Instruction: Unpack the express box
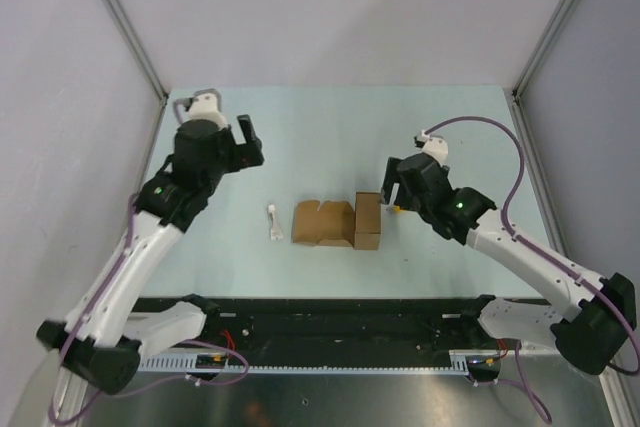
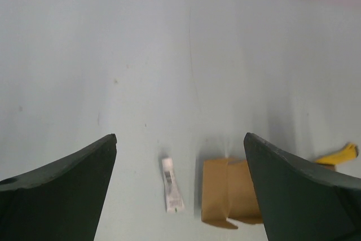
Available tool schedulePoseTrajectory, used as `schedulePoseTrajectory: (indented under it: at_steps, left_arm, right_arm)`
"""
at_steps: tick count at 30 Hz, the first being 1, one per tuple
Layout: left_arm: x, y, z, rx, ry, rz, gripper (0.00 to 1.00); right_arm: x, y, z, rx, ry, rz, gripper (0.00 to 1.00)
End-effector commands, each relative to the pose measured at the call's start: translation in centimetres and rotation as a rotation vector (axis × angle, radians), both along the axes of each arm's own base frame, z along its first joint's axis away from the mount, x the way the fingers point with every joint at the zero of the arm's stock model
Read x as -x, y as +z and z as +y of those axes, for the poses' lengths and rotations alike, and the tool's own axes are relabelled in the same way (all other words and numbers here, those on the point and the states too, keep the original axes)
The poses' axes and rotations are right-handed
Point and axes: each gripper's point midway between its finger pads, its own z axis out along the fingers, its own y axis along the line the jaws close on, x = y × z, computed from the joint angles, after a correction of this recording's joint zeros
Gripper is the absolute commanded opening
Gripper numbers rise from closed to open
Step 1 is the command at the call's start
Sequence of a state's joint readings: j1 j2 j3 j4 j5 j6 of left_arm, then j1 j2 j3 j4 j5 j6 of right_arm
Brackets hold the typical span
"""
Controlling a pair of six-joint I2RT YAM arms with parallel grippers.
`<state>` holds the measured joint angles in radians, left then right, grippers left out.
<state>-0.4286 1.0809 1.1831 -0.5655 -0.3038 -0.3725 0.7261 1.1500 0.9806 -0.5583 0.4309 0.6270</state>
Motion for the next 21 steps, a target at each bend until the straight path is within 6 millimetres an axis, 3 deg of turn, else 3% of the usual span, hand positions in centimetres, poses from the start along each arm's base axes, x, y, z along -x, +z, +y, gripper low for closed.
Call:
schedulePoseTrajectory:
  at_steps: [1, 4, 8, 11, 15, 21]
  left_arm:
    - [2.6, 7.4, 3.5, -0.003, 0.076, -0.216, 1.00]
    - [4.3, 9.4, 4.1, -0.005, 0.051, -0.282, 1.00]
    - [7.2, 12.8, 4.5, 0.043, 0.003, -0.393, 1.00]
    - [8.4, 14.3, 4.5, 0.069, -0.019, -0.438, 1.00]
    - [9.0, 15.4, 4.6, 0.079, -0.034, -0.467, 1.00]
    - [9.3, 16.7, 5.0, 0.076, -0.021, -0.497, 1.00]
  right_arm:
    - [-1.9, 6.6, -4.2, 0.030, -0.079, -0.182, 0.89]
    - [-2.1, 9.7, -5.6, 0.015, -0.087, -0.266, 0.93]
    - [-1.0, 14.2, -7.0, -0.036, -0.103, -0.386, 0.95]
    - [-0.3, 16.9, -7.6, -0.076, -0.105, -0.462, 0.96]
    - [0.3, 19.6, -8.0, -0.120, -0.107, -0.539, 0.95]
    - [0.8, 21.6, -8.4, -0.150, -0.111, -0.589, 0.96]
